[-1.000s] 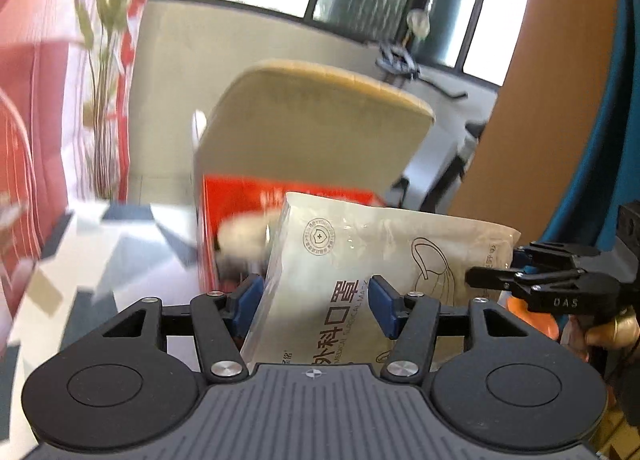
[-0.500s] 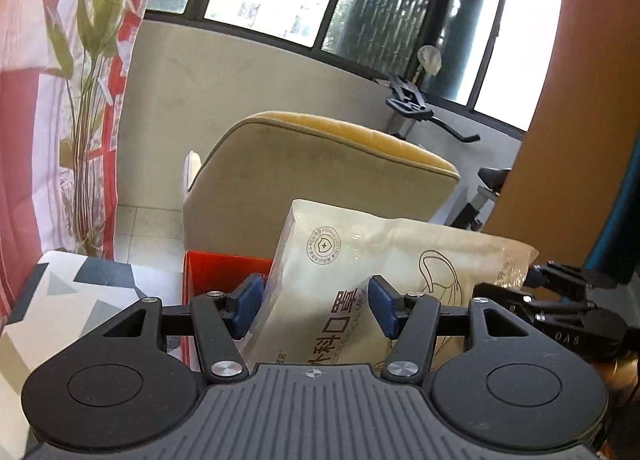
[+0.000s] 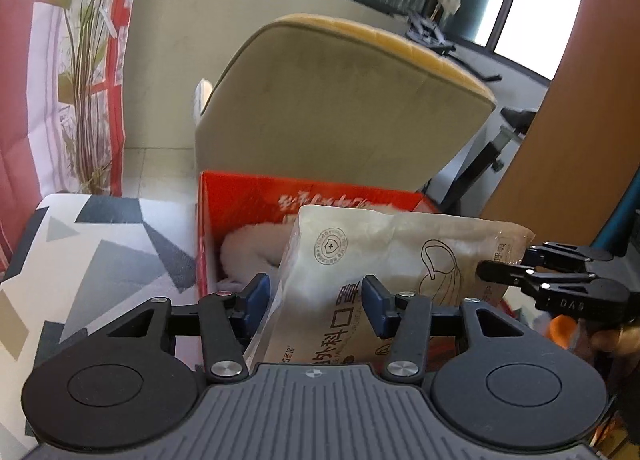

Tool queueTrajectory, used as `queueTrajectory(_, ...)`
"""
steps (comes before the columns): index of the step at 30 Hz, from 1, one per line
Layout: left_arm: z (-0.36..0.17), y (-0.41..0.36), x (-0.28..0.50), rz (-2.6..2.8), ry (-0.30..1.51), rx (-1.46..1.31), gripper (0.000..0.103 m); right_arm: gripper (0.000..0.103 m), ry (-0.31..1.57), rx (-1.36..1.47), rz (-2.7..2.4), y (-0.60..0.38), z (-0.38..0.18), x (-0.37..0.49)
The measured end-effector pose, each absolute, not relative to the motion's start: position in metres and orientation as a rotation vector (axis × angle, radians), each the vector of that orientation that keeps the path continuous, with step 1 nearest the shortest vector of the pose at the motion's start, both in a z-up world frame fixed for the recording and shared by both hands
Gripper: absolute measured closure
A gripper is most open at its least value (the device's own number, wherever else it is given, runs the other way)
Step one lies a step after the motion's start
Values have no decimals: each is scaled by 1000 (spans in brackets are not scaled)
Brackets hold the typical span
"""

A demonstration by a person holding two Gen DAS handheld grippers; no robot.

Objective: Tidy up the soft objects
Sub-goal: 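Lift the white mask bag with both grippers and carry it over the red box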

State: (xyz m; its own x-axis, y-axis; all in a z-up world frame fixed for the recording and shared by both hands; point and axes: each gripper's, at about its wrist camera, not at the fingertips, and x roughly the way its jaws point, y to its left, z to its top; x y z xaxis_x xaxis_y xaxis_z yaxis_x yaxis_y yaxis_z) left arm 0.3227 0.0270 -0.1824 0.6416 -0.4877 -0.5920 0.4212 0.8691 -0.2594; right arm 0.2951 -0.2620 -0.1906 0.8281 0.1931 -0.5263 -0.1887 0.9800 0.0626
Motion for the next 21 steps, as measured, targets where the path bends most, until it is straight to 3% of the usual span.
queueTrajectory(21, -214, 3, 355, -442, 847, 2, 51, 79, 790, -6, 138, -247, -229, 343)
